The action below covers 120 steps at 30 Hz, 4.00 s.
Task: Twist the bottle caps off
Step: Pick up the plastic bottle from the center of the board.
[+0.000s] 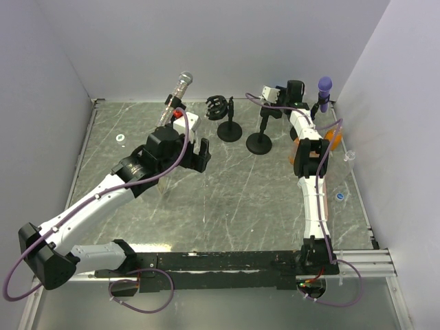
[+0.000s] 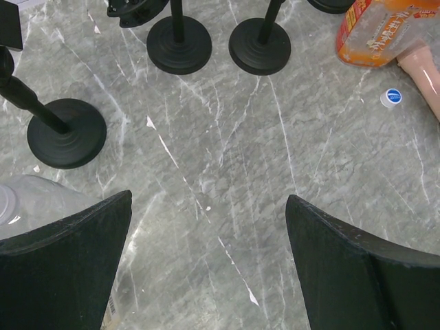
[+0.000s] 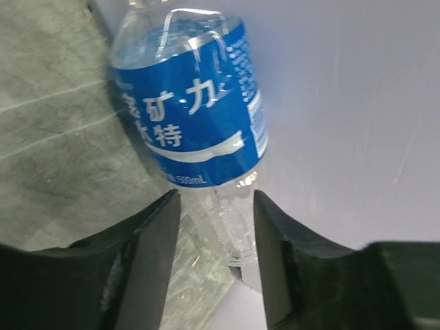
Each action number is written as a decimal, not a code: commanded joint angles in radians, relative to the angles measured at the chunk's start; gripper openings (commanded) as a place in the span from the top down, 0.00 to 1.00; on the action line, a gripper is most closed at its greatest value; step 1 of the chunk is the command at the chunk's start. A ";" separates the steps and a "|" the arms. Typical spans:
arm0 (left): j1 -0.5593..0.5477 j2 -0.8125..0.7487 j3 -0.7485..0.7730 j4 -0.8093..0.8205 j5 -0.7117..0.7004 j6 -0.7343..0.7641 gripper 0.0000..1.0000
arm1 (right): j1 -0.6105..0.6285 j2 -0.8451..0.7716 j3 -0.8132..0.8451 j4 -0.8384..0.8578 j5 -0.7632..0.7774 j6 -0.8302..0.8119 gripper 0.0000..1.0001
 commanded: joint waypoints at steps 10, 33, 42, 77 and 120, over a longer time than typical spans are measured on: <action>0.004 0.006 0.058 0.010 0.025 -0.025 0.03 | -0.006 -0.042 -0.040 -0.232 -0.142 -0.014 0.57; 0.003 -0.045 0.048 -0.005 0.024 -0.025 0.03 | 0.011 -0.219 -0.220 0.145 0.091 0.244 0.14; 0.004 -0.081 0.042 -0.002 0.041 -0.039 0.04 | 0.017 -0.334 -0.241 0.113 0.073 0.333 0.10; 0.003 -0.203 0.146 -0.269 -0.119 -0.070 0.03 | 0.161 -1.028 -0.425 -0.634 -0.797 0.664 0.08; 0.121 -0.465 0.087 -0.492 -0.361 -0.229 0.04 | 0.870 -0.593 -0.267 -0.250 -0.049 1.446 0.12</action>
